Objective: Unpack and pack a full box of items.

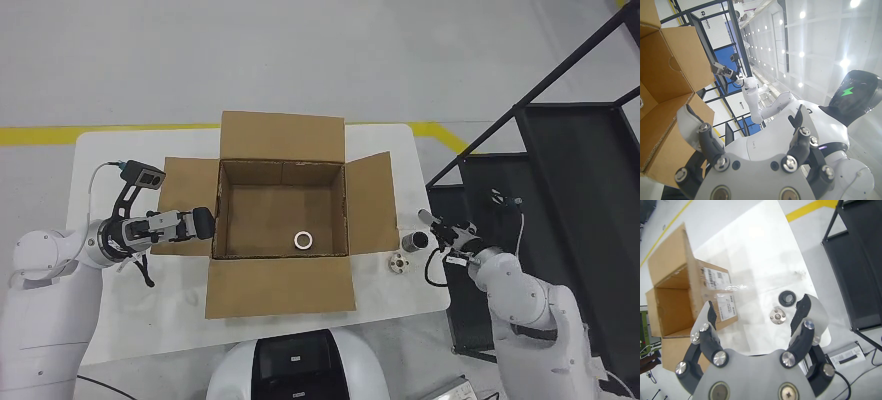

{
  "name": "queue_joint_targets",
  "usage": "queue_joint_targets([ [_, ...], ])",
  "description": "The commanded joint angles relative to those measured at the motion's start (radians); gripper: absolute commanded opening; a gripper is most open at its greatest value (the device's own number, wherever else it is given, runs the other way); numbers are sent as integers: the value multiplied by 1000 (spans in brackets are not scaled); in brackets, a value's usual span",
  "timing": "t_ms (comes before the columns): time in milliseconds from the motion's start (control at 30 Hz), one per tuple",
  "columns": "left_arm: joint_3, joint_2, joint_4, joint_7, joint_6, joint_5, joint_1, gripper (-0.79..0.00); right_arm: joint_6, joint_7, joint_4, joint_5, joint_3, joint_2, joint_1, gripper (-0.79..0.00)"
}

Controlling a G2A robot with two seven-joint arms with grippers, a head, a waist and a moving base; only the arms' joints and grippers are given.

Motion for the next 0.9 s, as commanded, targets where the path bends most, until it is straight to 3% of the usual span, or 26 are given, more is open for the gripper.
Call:
queue_joint_targets([
  [0,0,0,0,0,0,0,0,0,-21,3,-49,24,-4,1,1,0],
  [167,0,0,0,0,0,0,0,0,-108,74,-126,50,-66,10,48,0],
  [333,0,0,0,0,0,0,0,0,-154,193,-126,22,-221,18,160,0],
  [600,0,0,0,0,0,0,0,0,-62,345,-57,-187,-550,16,307,0],
  [867,0,0,0,0,0,0,0,0,96,327,197,-267,-740,-14,508,0],
])
